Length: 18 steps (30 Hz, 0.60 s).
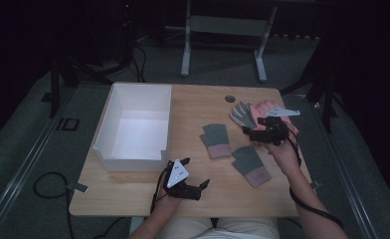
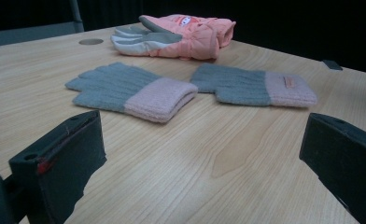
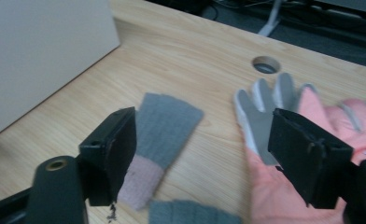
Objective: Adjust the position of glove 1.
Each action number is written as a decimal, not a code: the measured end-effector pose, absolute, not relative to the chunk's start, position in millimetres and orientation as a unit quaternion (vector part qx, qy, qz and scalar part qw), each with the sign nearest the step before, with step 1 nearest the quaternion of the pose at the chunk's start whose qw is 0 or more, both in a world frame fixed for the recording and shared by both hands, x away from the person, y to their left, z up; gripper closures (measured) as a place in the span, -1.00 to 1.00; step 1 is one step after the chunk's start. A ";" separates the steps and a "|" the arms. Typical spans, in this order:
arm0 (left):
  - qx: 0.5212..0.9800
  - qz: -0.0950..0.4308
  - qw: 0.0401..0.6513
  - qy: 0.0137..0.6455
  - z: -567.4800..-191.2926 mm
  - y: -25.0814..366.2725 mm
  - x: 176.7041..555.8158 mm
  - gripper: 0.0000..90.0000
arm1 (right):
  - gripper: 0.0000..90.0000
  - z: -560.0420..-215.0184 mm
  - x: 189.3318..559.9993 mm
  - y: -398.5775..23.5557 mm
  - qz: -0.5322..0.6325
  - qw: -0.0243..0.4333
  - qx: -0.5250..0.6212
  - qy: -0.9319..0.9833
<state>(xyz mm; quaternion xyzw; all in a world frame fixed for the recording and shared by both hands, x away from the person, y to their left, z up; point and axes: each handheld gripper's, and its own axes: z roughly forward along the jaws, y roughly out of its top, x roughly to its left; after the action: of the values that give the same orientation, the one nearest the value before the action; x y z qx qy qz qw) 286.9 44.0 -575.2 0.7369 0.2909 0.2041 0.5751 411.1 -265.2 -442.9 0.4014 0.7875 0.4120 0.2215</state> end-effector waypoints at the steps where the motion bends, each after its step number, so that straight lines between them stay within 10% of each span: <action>1: 0.737 0.204 0.575 0.291 -575.2 44.1 286.9 -1.00 | -0.41 -444.6 412.3 -262.2 0.411 0.220 0.397 0.790; 18: 0.738 0.203 0.576 0.288 -575.2 43.6 286.8 -1.00 | -0.18 -468.8 426.4 -218.1 0.393 0.199 0.334 0.833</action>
<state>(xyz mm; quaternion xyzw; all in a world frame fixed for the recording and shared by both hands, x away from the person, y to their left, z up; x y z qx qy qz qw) 286.8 43.6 -575.2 0.7377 0.2883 0.2026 0.5758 426.4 -218.1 -468.8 0.3337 0.8333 0.3933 0.1991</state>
